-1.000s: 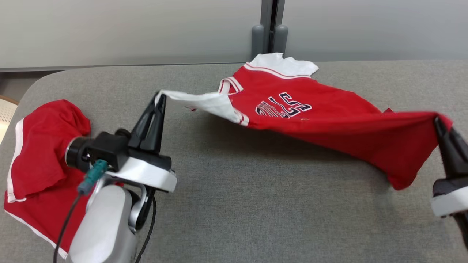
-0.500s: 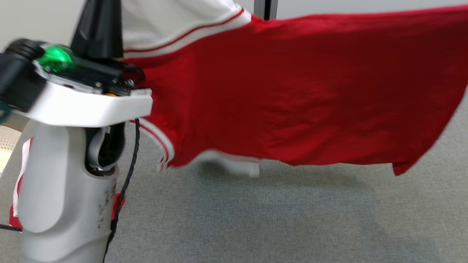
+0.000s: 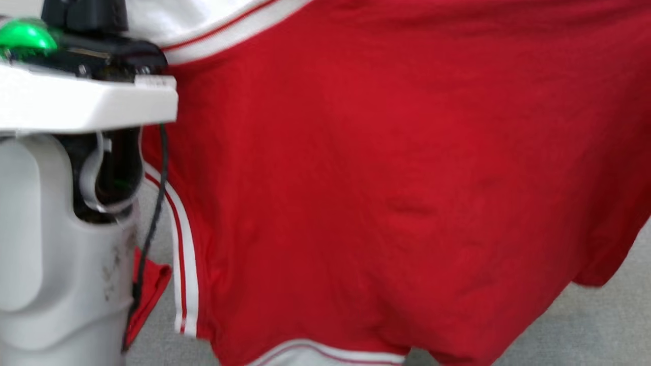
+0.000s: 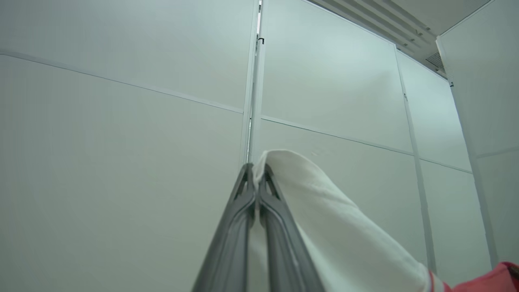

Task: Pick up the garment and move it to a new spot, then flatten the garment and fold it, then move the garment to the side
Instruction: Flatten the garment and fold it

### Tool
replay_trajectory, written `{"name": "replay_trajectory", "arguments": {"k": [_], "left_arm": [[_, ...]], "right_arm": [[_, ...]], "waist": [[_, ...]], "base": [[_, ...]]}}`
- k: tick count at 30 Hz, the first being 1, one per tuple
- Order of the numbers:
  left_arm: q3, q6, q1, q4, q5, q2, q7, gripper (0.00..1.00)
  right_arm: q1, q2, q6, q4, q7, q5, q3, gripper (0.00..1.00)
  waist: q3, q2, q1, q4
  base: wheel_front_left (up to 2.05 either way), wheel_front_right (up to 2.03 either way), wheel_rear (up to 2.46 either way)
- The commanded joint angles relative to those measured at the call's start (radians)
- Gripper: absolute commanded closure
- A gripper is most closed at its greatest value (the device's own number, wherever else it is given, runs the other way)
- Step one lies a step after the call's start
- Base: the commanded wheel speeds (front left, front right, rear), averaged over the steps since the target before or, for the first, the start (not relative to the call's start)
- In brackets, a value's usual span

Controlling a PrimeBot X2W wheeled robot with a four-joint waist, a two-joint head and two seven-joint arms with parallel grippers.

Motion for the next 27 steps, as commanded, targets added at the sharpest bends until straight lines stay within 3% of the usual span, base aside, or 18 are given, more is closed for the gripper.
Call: {"name": "replay_trajectory", "arguments": {"k": [1, 8, 10, 17, 21, 27], "left_arm": [[0.014, -0.007, -0.061, 0.043, -0.014, 0.021, 0.021, 1.0], [0.038, -0.045, -0.4, 0.312, -0.019, 0.092, 0.055, 1.0], [0.046, -0.048, -0.527, 0.406, -0.003, 0.106, 0.023, 1.0], [0.039, -0.062, -0.81, 0.652, 0.046, 0.115, -0.13, 1.0], [-0.002, -0.087, -0.864, 0.786, 0.076, 0.108, -0.208, 1.0], [-0.074, -0.108, -0.764, 0.814, 0.115, 0.091, -0.227, 1.0]], "right_arm": [[-0.059, 0.0, 0.0, 0.02, 0.028, 0.022, 0.011, 1.0], [-0.434, -0.076, 0.0, 0.226, 0.043, 0.012, 0.154, 1.0], [-0.576, -0.104, 0.0, 0.303, 0.014, -0.019, 0.199, 1.0], [-0.897, -0.102, -0.001, 0.557, -0.153, -0.141, 0.269, 1.0], [-0.955, -0.064, -0.001, 0.734, -0.293, -0.183, 0.311, 1.0], [-0.852, -0.074, 0.0, 0.869, -0.342, -0.12, 0.428, 1.0]], "waist": [[0.069, 0.0, 0.0, -0.004], [0.353, 0.0, 0.0, -0.014], [0.424, 0.0, 0.0, -0.005], [0.54, 0.0, 0.0, 0.019], [0.563, 0.0, 0.0, 0.042], [0.574, 0.0, 0.0, 0.076]], "base": [[0.0, 0.0, 0.0], [0.0, 0.0, 0.0], [0.0, 0.0, 0.0], [0.0, 0.0, 0.0], [0.0, 0.0, 0.0], [0.0, 0.0, 0.0]]}}
